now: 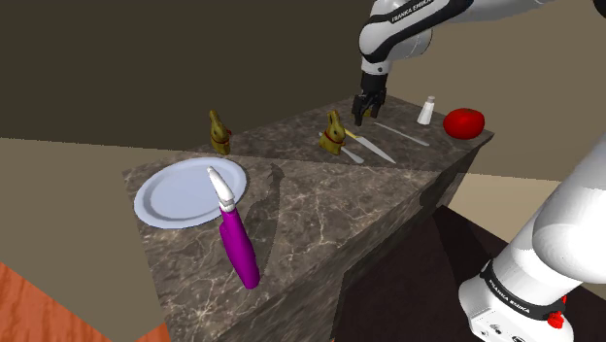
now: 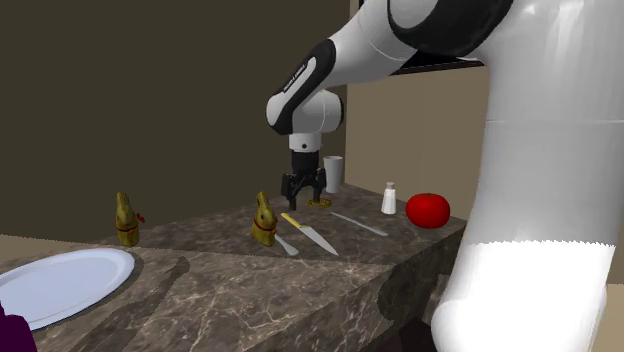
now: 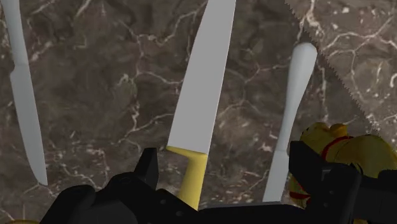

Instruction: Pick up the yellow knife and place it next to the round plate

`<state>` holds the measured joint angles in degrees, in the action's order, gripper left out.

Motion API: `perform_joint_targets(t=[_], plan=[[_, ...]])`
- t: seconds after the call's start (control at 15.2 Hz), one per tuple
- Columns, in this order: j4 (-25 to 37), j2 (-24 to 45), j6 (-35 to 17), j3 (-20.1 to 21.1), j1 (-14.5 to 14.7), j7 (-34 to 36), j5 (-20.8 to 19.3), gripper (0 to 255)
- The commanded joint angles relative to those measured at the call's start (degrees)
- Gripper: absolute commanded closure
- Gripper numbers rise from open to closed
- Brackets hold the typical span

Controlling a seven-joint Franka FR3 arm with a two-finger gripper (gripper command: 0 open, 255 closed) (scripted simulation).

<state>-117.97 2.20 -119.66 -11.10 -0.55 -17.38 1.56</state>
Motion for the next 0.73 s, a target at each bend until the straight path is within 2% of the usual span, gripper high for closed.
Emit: perform_joint_targets(t=[0.0,0.2,0.66], plan=[[3.5,4.6,-1.0,-0.2,-0.3,-1.5,1.2,0],[9.0,11.0,-1.7,0.0,-1.0,-3.3,3.0,0],[6.7,13.5,-6.5,0.3,-1.1,-3.8,3.7,0]])
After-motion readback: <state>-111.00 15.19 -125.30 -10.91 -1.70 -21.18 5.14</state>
